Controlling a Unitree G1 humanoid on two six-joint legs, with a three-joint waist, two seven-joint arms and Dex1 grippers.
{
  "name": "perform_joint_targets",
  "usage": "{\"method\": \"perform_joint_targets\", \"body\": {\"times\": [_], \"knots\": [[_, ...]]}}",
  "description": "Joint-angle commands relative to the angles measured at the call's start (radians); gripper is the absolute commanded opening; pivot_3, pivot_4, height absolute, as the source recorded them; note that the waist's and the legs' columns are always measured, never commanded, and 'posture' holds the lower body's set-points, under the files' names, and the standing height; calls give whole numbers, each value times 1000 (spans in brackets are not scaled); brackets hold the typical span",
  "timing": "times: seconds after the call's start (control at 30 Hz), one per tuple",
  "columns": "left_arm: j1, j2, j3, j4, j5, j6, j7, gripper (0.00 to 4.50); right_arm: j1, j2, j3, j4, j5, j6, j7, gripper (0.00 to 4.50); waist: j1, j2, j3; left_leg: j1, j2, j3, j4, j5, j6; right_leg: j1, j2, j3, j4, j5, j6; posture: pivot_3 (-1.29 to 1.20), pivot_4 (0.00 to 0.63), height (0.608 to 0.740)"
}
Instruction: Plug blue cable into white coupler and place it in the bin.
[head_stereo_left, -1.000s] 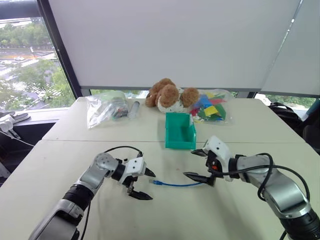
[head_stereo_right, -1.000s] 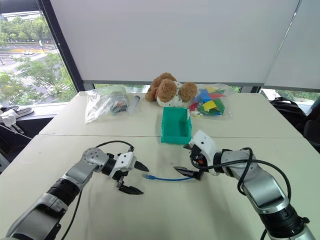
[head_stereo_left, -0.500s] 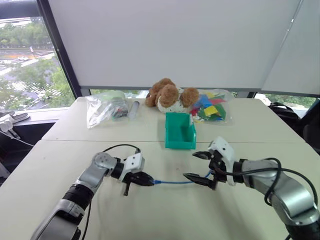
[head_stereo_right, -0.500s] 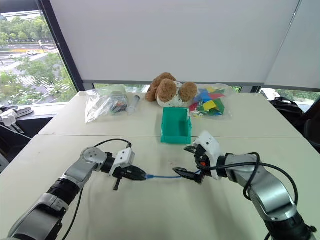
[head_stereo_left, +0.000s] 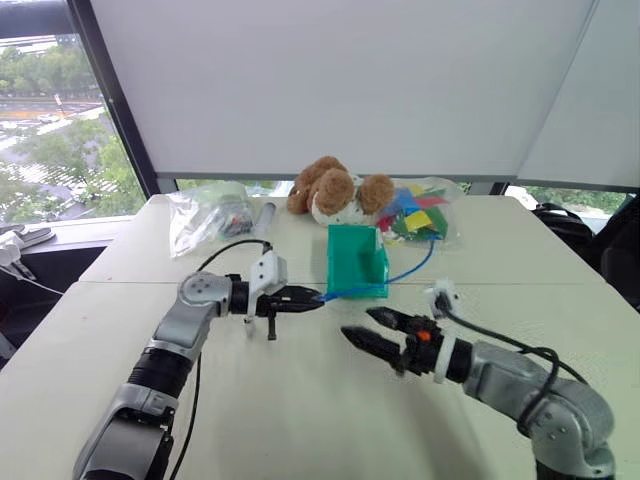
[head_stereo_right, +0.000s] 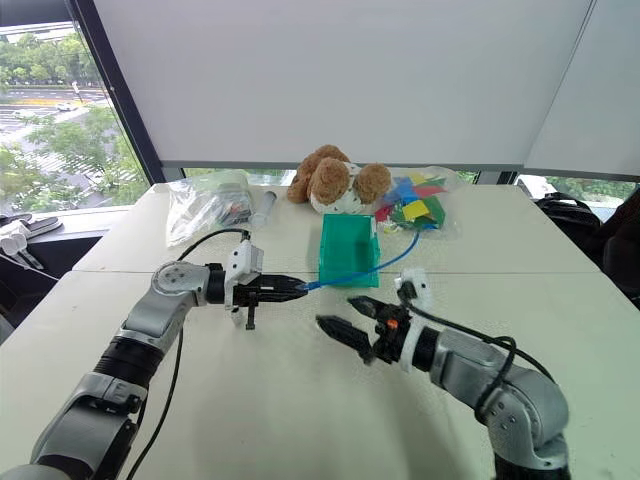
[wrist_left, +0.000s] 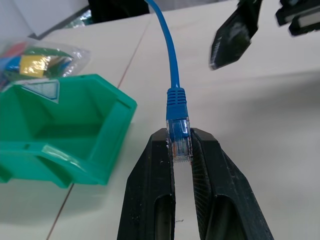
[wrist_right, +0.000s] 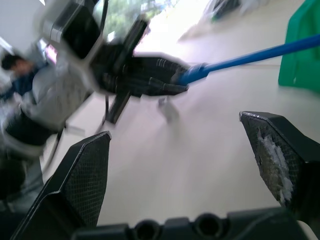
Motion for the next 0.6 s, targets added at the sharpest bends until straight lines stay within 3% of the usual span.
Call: {"method": "perform_joint_targets", "body": {"times": [0.03,0.3,0.6], "knots": [[-25,-7,23,-44,-20,-12,15,36,-44,55,-12,36,69,8,-73,4500,2,0,0,0,0,0,0,0,0,0,0,0,0,0,0,0,150,740],[-23,-6,23,-71,-25,-8,30,36,-95,162,4,131,122,-8,-201,4500,2,0,0,0,0,0,0,0,0,0,0,0,0,0,0,0,150,740],[-13,-5,18,-92,-25,-1,36,36,-141,171,30,184,127,-35,-235,4500,-5,0,0,0,0,0,0,0,0,0,1,0,0,0,0,0,150,740]]}}
